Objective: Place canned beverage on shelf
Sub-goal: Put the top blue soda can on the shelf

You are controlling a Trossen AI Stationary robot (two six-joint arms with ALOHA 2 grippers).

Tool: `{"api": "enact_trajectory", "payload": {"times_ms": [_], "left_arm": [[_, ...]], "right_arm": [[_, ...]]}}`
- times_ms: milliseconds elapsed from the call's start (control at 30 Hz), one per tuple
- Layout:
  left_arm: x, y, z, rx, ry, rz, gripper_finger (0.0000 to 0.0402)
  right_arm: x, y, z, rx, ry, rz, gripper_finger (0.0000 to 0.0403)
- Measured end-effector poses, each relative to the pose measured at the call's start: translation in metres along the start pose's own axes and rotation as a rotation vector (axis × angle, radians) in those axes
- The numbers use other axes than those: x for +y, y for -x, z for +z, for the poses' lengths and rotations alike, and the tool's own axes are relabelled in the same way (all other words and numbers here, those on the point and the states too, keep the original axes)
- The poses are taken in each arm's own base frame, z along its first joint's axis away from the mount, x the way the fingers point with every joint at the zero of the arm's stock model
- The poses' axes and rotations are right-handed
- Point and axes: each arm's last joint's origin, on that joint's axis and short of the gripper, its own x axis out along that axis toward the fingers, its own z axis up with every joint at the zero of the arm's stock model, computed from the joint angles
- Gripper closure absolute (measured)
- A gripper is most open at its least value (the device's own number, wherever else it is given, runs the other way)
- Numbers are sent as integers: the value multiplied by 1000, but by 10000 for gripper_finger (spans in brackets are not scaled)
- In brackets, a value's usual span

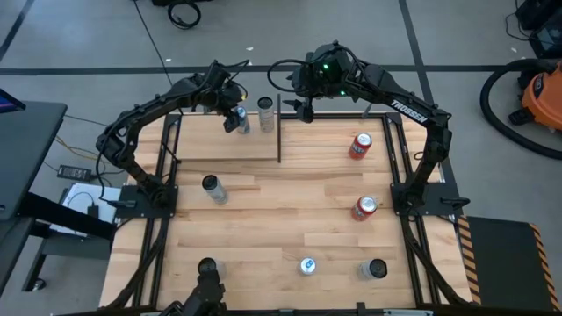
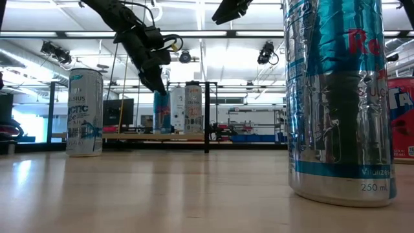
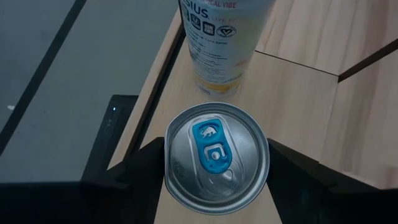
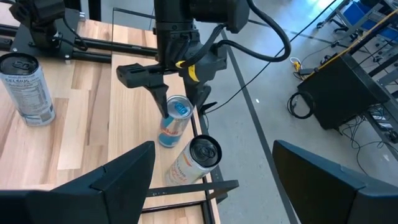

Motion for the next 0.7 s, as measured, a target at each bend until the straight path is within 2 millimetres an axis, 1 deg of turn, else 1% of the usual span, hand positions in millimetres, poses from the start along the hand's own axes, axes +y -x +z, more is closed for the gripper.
{"api": "enact_trajectory", "payload": {"times_ms": [167,333,600,700], "left_arm": [[0,0,0,2,56,-1,156],[-2,0,0,3,54,-6,153],[-1,0,1,-8,49,-2,102],[1,0,2,-24,60,9,91]], "right_arm": [[0,0,0,0,0,0,69],[0,0,0,0,0,0,69],[0,0,0,0,0,0,69],[0,0,0,0,0,0,69]]}}
